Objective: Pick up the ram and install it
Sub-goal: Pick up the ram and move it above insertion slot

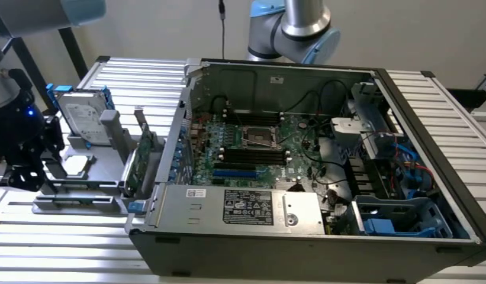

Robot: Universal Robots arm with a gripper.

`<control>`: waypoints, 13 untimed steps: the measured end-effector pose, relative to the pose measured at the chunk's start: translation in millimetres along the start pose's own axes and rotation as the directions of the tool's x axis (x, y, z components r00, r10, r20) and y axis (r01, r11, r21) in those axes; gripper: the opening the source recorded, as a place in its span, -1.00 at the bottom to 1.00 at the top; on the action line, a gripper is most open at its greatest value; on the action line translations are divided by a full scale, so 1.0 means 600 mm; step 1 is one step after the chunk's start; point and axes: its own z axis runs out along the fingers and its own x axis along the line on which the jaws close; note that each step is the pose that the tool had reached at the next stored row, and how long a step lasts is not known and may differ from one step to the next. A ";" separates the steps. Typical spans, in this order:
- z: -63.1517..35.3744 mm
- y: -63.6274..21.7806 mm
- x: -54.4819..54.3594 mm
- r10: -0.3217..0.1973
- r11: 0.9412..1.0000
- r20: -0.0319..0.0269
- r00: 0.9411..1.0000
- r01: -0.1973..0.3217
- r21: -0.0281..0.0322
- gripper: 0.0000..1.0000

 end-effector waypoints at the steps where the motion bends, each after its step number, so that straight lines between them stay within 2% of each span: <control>1: 0.003 0.000 0.000 0.000 1.000 0.000 1.000 0.000 0.000 -0.16; 13: 0.039 0.000 -0.001 0.000 1.000 0.000 1.000 0.000 0.000 -0.16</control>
